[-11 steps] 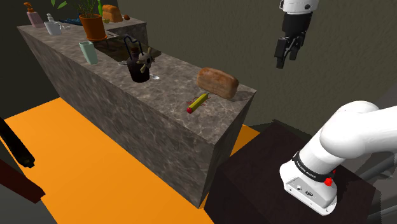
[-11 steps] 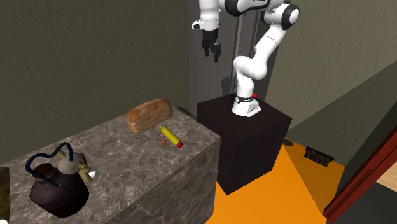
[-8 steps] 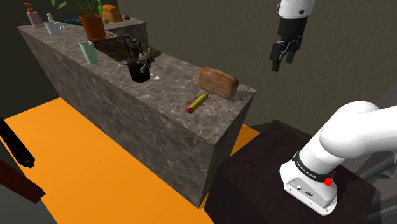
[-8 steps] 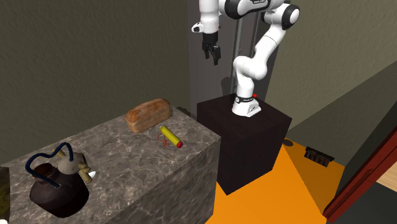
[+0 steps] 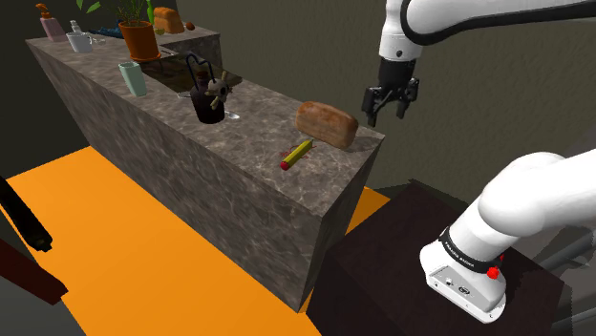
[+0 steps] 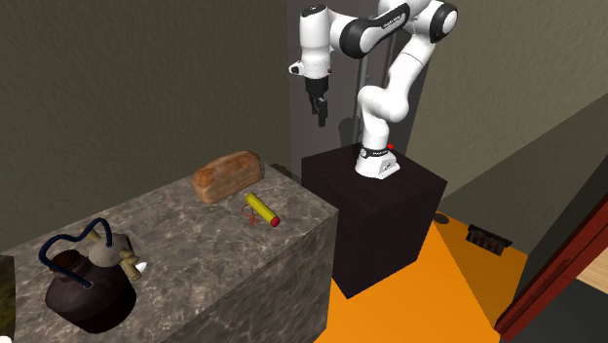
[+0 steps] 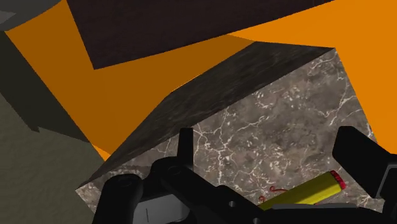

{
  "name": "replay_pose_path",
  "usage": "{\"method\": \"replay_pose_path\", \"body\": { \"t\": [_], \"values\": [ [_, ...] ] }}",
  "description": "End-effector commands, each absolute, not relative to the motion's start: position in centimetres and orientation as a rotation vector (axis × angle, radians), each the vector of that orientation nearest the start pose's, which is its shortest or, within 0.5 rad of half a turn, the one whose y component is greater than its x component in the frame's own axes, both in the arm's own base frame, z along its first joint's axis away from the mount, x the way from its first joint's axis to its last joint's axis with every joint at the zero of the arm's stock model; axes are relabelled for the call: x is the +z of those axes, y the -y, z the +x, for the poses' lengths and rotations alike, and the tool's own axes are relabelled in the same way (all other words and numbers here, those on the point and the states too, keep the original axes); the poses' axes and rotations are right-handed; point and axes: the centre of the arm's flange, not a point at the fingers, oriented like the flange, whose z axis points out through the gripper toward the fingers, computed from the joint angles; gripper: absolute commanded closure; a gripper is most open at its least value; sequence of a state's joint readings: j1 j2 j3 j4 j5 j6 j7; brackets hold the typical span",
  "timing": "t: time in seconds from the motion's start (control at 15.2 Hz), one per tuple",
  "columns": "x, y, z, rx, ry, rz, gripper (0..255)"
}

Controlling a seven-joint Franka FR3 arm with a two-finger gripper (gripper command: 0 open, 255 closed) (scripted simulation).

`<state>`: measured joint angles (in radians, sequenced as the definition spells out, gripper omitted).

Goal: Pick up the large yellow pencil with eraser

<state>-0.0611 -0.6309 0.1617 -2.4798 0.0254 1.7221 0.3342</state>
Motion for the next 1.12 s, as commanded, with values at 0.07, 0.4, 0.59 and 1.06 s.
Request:
{"method": "replay_pose_path", "body": {
  "t": [0.07,0.4,0.59,1.06],
  "values": [
    [46.1,-6.0,36.4,0.151,-0.613,-3.167,0],
    [41.6,-7.9,40.2,0.094,-0.874,-3.098,0],
    [39.0,-8.8,42.8,0.06,-1.027,-3.045,0],
    [33.2,-9.7,49.2,-0.02,-1.37,-2.89,0]
  ]
}}
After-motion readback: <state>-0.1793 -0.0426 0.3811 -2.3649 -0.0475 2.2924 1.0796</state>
